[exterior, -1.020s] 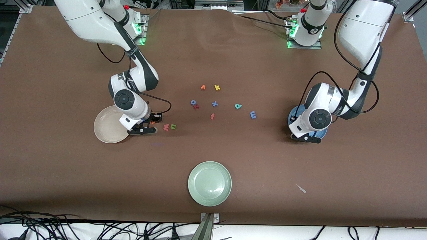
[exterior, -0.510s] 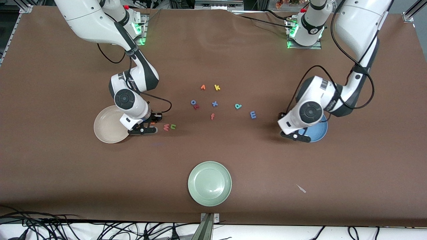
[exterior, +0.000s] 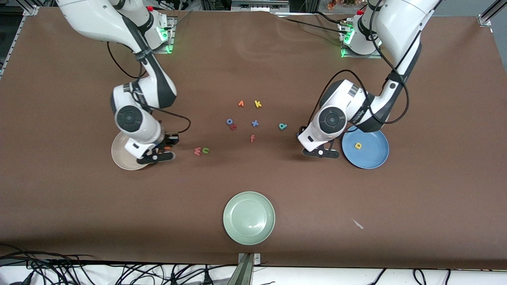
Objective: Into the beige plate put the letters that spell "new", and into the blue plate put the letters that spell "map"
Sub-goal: 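Release the yellow letter on the blue plate while the right gripper carries e, then release the e on the white plate while the left gripper grasps blue m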
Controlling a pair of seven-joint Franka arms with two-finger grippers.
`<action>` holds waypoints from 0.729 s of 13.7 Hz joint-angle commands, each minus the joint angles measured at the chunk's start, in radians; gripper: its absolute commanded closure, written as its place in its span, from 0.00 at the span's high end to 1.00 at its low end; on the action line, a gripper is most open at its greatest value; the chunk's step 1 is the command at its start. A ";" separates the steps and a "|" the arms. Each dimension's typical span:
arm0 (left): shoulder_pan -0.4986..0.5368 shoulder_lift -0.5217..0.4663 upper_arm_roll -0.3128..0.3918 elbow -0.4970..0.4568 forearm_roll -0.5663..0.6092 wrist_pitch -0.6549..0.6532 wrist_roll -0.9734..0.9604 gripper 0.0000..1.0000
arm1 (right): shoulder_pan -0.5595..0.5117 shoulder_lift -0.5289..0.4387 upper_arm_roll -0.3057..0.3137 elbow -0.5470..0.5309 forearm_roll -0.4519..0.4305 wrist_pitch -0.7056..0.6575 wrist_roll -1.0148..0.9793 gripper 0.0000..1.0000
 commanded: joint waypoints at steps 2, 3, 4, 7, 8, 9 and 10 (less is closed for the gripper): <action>-0.038 0.058 0.003 -0.007 -0.024 0.092 -0.167 0.99 | -0.003 -0.082 -0.061 -0.125 -0.004 0.019 -0.108 0.18; -0.043 0.072 0.003 -0.007 -0.024 0.107 -0.196 0.95 | -0.003 -0.108 -0.065 -0.189 -0.006 0.078 -0.110 0.19; -0.046 0.087 0.003 -0.007 -0.024 0.123 -0.202 0.85 | -0.003 -0.125 -0.065 -0.248 -0.004 0.142 -0.108 0.28; -0.056 0.118 0.004 -0.019 -0.020 0.163 -0.203 0.73 | -0.001 -0.136 -0.059 -0.259 -0.001 0.158 -0.087 0.56; -0.056 0.118 0.003 -0.022 -0.021 0.163 -0.203 0.65 | 0.000 -0.138 -0.056 -0.258 0.000 0.158 -0.076 0.56; -0.058 0.120 0.004 -0.025 -0.021 0.163 -0.204 0.58 | -0.001 -0.139 -0.050 -0.255 0.000 0.158 -0.073 0.56; -0.056 0.120 0.004 -0.031 -0.021 0.163 -0.204 0.47 | -0.001 -0.142 -0.050 -0.255 0.000 0.158 -0.073 0.57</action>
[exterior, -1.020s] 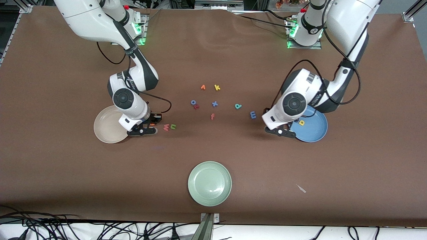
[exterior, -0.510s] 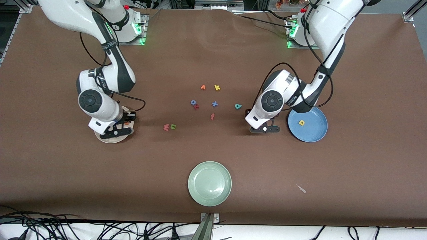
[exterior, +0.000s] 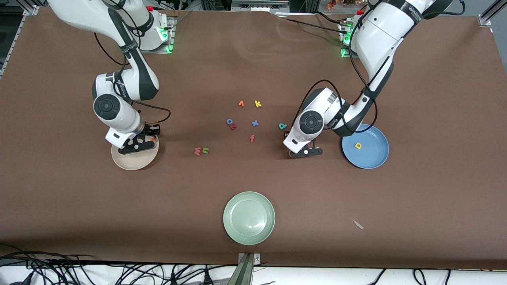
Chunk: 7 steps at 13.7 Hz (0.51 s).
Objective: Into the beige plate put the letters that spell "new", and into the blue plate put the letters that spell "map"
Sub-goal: 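Release the e on the white plate while the left gripper grasps blue m, then carry the blue m to the blue plate and open the left gripper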
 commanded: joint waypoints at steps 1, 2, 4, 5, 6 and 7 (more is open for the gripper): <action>-0.002 -0.010 0.005 -0.023 -0.020 0.007 -0.003 0.35 | 0.001 -0.041 0.007 -0.027 0.000 0.008 0.012 0.58; 0.002 -0.008 0.004 -0.023 -0.020 0.007 -0.001 0.26 | 0.002 -0.041 0.010 -0.026 0.005 0.008 0.015 0.61; 0.009 -0.014 0.004 -0.020 -0.020 -0.009 0.005 0.16 | 0.008 -0.024 0.055 0.014 0.015 0.008 0.096 0.62; 0.012 -0.019 0.005 -0.014 -0.020 -0.024 0.014 0.16 | 0.014 -0.005 0.080 0.040 0.014 0.010 0.143 0.63; 0.013 -0.029 0.007 -0.009 -0.016 -0.044 0.016 0.16 | 0.020 0.021 0.095 0.071 0.015 0.013 0.177 0.63; 0.019 -0.036 0.007 -0.006 -0.011 -0.068 0.016 0.16 | 0.028 0.052 0.112 0.106 0.015 0.016 0.216 0.63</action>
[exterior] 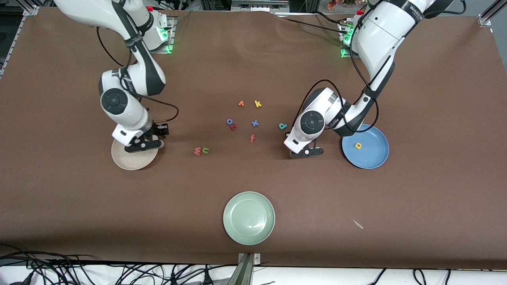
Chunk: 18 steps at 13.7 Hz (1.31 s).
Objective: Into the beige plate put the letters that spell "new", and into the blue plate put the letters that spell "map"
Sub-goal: 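Carry the blue m to the blue plate and open the left gripper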
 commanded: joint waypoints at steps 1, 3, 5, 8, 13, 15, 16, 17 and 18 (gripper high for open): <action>0.018 -0.040 0.006 -0.007 -0.008 -0.059 0.022 0.15 | 0.024 0.087 0.043 0.102 0.009 0.009 0.110 0.63; 0.025 -0.049 0.008 -0.004 -0.008 -0.064 0.031 0.13 | 0.060 0.154 0.049 0.150 0.009 0.044 0.187 0.63; 0.043 -0.069 0.012 0.018 -0.009 -0.120 0.079 0.13 | 0.082 0.209 0.049 0.180 0.008 0.097 0.233 0.63; 0.096 -0.104 0.011 0.053 -0.009 -0.240 0.200 0.13 | 0.094 0.234 0.049 0.217 0.008 0.106 0.242 0.63; 0.280 -0.126 0.012 0.024 -0.006 -0.300 0.528 0.16 | 0.094 0.271 0.047 0.253 -0.008 0.111 0.244 0.63; 0.339 -0.109 0.012 0.004 -0.006 -0.288 0.617 0.17 | 0.094 0.279 0.046 0.253 -0.012 0.112 0.244 0.63; 0.353 -0.085 0.014 0.004 -0.005 -0.274 0.631 0.18 | 0.094 0.283 0.046 0.253 -0.018 0.115 0.244 0.63; 0.362 -0.071 0.014 0.003 0.012 -0.258 0.633 0.22 | 0.094 0.285 0.044 0.251 -0.023 0.124 0.244 0.63; 0.362 -0.071 0.014 -0.004 0.038 -0.254 0.631 0.26 | 0.094 0.295 0.044 0.251 -0.023 0.129 0.244 0.63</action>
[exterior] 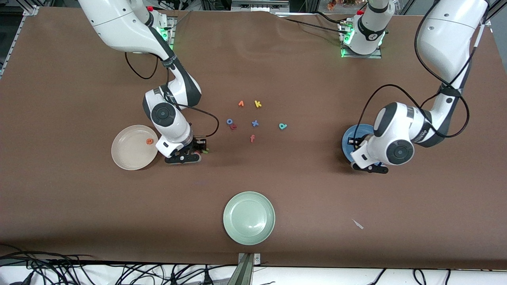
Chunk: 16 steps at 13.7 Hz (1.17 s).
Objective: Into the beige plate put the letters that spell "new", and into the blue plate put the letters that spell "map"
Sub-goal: 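Carry the blue m to the blue plate and open the left gripper, then grasp the pink w with the right gripper while the left gripper reaches cyan p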
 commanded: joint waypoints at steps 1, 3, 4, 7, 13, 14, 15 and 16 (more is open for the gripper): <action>-0.005 0.014 -0.009 -0.009 0.038 0.024 0.016 0.55 | 0.002 0.035 -0.003 0.021 -0.019 0.024 0.011 0.63; -0.006 0.027 -0.010 0.003 0.036 0.018 0.003 1.00 | 0.003 0.036 -0.003 0.014 -0.019 0.040 0.013 0.63; -0.014 0.021 -0.016 0.006 0.027 0.007 -0.002 1.00 | 0.003 0.039 -0.003 0.012 -0.019 0.040 0.014 0.63; -0.032 -0.022 -0.103 0.017 0.022 -0.022 -0.045 1.00 | 0.005 0.044 -0.003 0.000 -0.019 0.060 0.014 0.63; -0.135 -0.004 -0.251 0.035 0.024 0.026 -0.162 1.00 | 0.002 0.044 -0.003 -0.005 -0.020 0.061 0.014 0.61; -0.149 0.020 -0.253 0.032 0.022 0.049 -0.154 0.98 | 0.002 0.044 -0.003 -0.006 -0.020 0.061 0.013 0.57; -0.164 0.033 -0.260 0.024 0.024 0.077 -0.152 0.98 | 0.002 0.044 -0.003 -0.006 -0.020 0.060 0.013 0.53; -0.195 0.036 -0.259 0.017 0.025 0.118 -0.154 0.97 | -0.001 0.042 -0.003 -0.006 -0.020 0.058 0.011 0.45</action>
